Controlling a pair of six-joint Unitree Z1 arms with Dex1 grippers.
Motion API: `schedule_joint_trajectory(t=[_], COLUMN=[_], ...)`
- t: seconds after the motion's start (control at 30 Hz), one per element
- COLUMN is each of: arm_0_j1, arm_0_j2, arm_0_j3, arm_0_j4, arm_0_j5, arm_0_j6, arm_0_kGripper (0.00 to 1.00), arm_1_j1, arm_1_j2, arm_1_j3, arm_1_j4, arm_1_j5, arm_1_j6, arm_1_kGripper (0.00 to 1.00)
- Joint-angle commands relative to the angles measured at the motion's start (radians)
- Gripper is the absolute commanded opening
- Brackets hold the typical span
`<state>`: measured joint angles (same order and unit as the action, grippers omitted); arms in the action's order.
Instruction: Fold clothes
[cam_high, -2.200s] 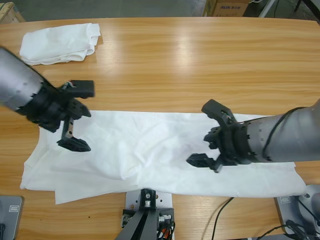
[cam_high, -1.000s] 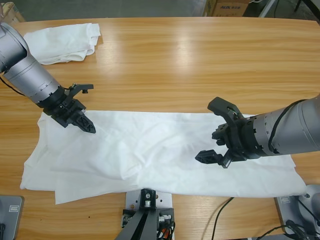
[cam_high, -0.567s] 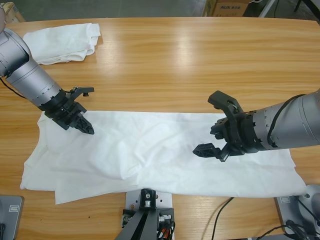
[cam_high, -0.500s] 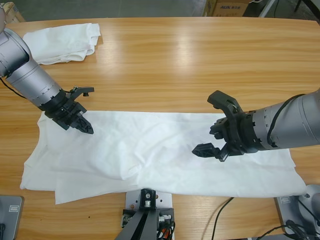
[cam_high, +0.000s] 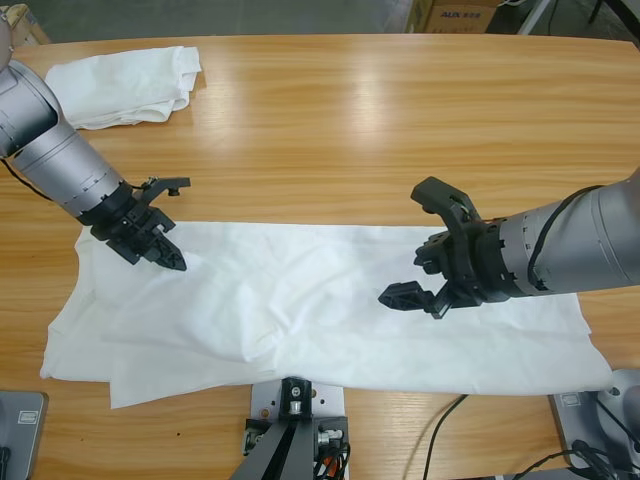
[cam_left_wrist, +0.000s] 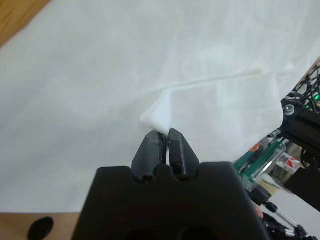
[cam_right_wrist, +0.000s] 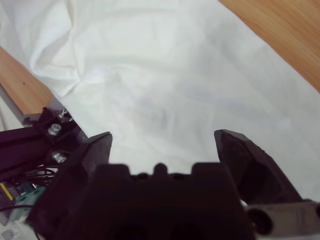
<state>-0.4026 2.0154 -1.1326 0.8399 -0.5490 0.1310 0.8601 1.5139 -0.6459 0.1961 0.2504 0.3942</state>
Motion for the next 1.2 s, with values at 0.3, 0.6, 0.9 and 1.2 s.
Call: schedule_joint_trajectory(t=[0.3,0.6,0.9,1.2], arm_0_j1=[0.228,0.146,0.157,0.146], arm_0_j2=[-0.1,0.045,-0.004,-0.087], arm_0_j3=[0.111,0.109,0.048,0.075], arm_0_j4=[0.004,0.103,0.24,0.415], arm_0_j5=[-0.041,-0.222,-0.101,-0.125], arm_0_j6=[-0.114,-0.081,-0.166,-0.159], arm_0_kGripper=[0.0,0.0,0.0,0.0], arm_1_j1=[-0.009,-0.009,-0.009,-0.009], arm_1_j2=[0.058,0.067,0.031,0.065], arm_1_j3=[0.022,0.019,0.05,0.051], arm_1_j4=[-0.064,-0.083,-0.08,-0.118], arm_1_j5=[0.033,0.033,0.033,0.033], arm_1_j6=[0.023,0.034,0.037,0.041], arm_1_kGripper=[0.844,0.844,0.844,0.844])
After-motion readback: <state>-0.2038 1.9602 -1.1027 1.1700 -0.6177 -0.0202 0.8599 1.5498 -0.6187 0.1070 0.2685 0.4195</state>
